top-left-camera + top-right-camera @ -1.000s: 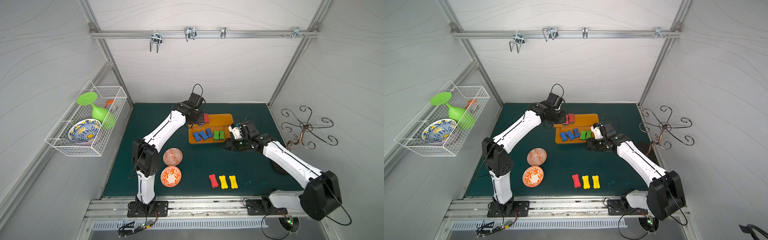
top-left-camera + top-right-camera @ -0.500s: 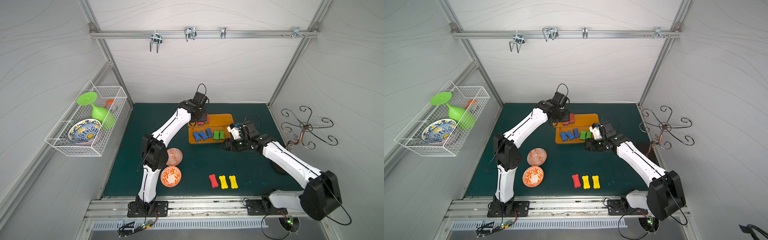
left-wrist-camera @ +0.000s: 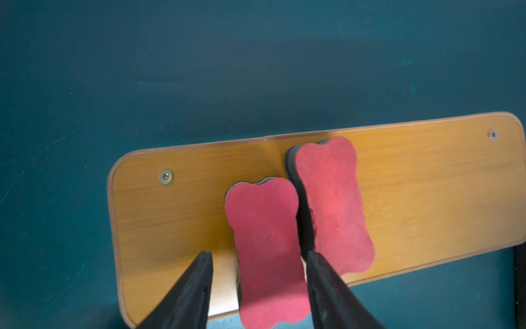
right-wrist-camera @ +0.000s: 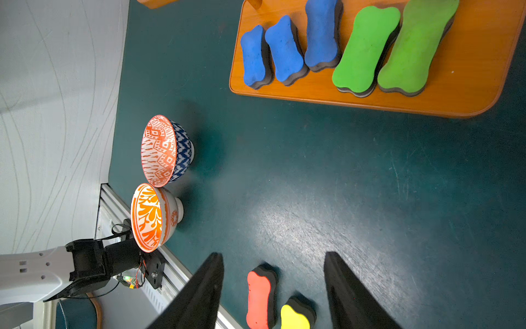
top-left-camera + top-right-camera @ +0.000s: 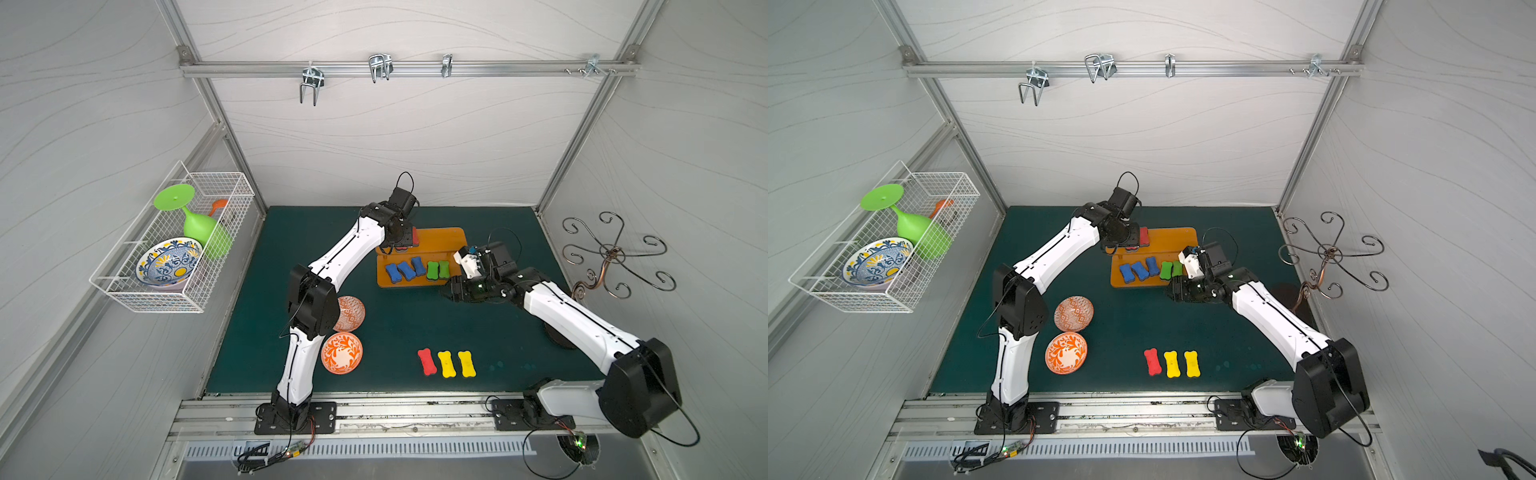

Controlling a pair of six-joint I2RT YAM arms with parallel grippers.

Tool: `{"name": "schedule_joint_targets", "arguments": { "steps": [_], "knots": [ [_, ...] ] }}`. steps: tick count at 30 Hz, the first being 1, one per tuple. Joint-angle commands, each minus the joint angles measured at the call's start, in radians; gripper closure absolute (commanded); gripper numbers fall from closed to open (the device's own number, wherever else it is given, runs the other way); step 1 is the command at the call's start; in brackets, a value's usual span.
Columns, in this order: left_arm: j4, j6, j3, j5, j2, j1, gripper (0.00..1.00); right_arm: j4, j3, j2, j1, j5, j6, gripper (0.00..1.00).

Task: Remove the whiteboard erasers from the shelf
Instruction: Pick up the whiteboard eraser from the shelf.

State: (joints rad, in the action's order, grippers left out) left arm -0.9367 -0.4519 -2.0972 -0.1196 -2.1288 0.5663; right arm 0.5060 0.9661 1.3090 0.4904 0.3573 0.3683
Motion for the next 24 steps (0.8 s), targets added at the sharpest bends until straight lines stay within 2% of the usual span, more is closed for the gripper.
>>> {"name": "schedule_joint_targets", "arguments": {
  "steps": [1,8,19,24],
  "knots": [
    [0.009,0.013,-0.049,-0.006,-0.018,0.009,0.41,-0.013,-0.005,0.006,-0.006,0.011,-0.006,0.39],
    [0.004,0.013,-0.048,-0.006,-0.028,0.012,0.4,-0.013,-0.005,0.005,-0.006,0.011,-0.006,0.39],
    [-0.016,0.015,-0.041,-0.038,-0.044,0.011,0.49,-0.006,-0.006,-0.005,-0.007,0.008,-0.006,0.39],
    [-0.023,0.015,-0.034,-0.045,-0.043,0.011,0.47,-0.002,-0.004,-0.009,-0.01,0.008,-0.008,0.39]
  ]
}}
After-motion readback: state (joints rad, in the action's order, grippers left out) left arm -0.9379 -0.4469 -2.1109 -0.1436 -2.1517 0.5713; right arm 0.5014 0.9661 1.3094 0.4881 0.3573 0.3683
